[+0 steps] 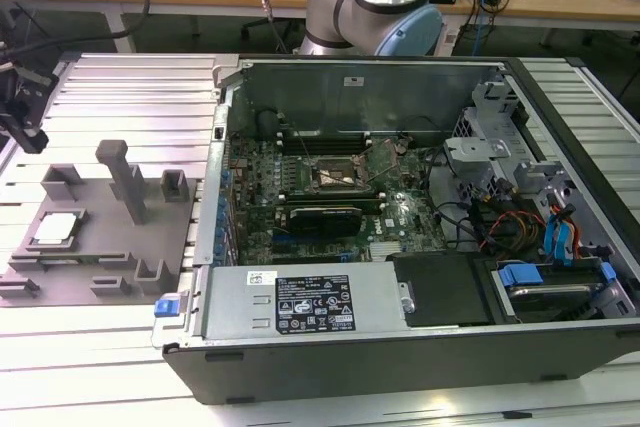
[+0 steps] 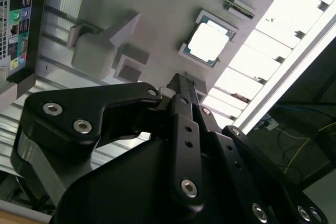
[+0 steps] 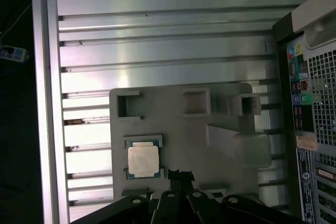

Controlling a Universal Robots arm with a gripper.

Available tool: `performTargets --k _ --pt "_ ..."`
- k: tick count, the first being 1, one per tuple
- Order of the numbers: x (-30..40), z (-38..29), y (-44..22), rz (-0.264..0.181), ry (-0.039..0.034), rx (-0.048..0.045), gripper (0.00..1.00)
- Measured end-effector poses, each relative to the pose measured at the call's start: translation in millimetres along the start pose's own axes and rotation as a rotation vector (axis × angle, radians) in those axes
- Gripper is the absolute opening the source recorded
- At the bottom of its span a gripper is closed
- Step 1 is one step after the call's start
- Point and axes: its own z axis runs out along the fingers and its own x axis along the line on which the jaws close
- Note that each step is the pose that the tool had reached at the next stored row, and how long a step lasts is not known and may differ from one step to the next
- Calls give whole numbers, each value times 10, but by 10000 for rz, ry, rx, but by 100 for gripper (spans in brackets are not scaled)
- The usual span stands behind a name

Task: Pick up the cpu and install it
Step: 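Reach for the cpu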

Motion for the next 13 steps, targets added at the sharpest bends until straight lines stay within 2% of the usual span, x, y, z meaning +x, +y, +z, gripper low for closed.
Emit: performTargets --k 7,13 --pt "41 54 -6 0 1 0 11" --pt "43 78 -24 0 1 1 11"
